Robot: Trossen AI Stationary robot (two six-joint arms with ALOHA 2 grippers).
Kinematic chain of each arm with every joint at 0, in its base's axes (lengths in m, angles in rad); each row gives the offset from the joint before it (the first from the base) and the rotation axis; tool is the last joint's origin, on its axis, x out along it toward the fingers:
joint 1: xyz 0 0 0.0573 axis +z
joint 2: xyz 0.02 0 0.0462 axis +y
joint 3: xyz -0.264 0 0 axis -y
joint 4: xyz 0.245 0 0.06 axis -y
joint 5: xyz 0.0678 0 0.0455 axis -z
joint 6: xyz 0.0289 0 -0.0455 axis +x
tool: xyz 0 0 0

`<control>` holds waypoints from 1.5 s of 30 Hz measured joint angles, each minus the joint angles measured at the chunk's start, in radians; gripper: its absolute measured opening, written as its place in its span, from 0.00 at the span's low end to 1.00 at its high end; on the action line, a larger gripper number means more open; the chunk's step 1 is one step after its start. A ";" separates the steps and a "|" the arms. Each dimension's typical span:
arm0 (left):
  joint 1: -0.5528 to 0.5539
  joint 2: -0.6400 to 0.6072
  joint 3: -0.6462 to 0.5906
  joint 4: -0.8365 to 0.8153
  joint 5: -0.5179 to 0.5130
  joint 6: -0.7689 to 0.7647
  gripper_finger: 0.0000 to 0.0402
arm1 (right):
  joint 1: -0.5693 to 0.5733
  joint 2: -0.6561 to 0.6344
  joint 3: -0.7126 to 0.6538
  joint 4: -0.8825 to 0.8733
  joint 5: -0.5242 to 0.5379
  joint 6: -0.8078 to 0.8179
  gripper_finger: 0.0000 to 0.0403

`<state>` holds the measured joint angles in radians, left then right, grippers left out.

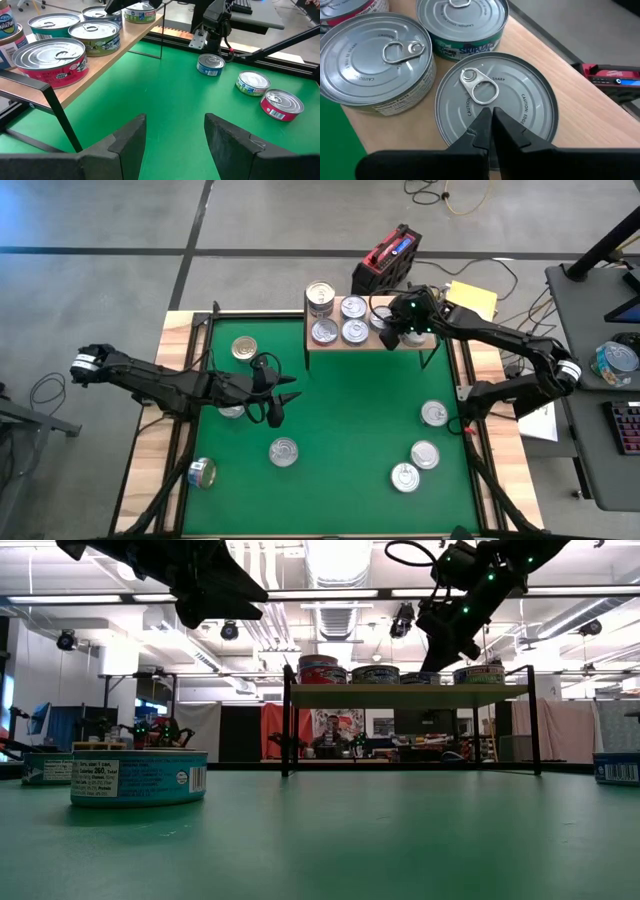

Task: Stack canned seafood by type on shelf
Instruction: Put the blue tuna can on the shelf

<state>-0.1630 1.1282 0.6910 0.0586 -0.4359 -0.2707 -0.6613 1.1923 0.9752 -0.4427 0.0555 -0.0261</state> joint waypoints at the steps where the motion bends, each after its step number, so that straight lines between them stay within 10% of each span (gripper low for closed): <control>1: 0.000 0.000 0.000 0.000 0.000 0.000 0.46 | 0.000 0.001 0.000 0.001 0.000 0.000 0.02; 45: 0.000 0.000 0.000 0.000 0.000 0.000 0.46 | -0.047 0.078 0.014 0.080 0.061 -0.098 0.02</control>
<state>-0.1631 1.1282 0.6910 0.0589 -0.4361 -0.2710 -0.7078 1.2701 0.9893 -0.3629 0.1165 -0.1244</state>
